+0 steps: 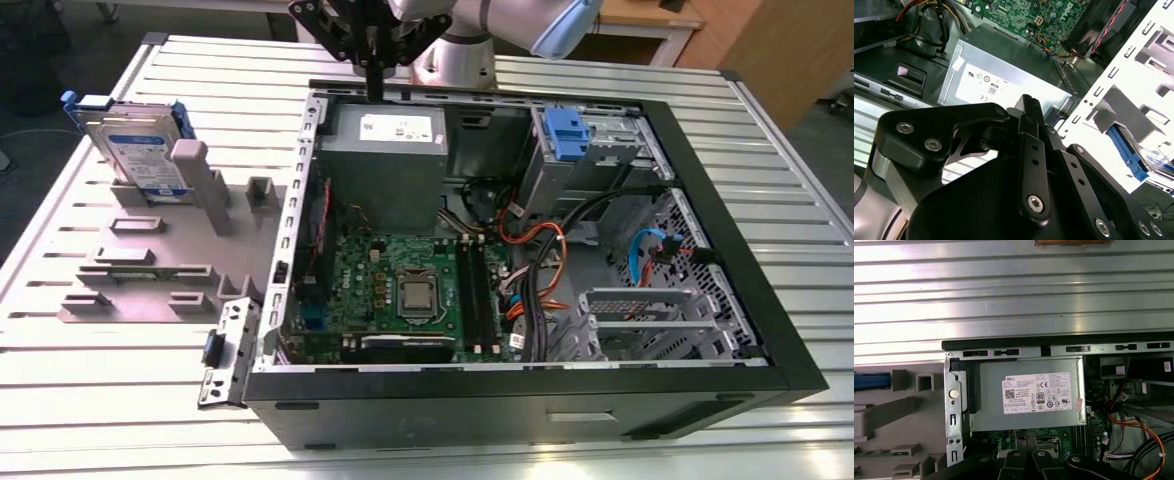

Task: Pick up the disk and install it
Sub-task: 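Reach for the disk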

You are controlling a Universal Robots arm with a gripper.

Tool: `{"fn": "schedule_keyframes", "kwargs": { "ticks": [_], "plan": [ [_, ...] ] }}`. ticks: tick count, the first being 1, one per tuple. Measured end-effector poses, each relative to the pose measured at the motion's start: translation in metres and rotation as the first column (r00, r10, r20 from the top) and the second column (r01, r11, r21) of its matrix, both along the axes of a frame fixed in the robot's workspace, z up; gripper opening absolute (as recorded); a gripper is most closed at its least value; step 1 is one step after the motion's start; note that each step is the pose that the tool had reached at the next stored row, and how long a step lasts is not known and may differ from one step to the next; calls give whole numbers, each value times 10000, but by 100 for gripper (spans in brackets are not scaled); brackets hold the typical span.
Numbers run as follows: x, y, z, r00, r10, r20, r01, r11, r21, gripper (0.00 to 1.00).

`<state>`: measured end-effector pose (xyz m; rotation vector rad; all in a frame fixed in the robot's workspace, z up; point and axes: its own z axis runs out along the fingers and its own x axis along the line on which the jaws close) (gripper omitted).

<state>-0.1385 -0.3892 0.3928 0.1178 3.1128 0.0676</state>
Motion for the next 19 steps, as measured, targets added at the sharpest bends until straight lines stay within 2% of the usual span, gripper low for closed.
{"fn": "schedule_keyframes", "kwargs": {
  "ticks": [19],
  "plan": [
    [-68, 0, 0, 10000, -2, 0, 2, 10000, 0, 11]
  ]
}}
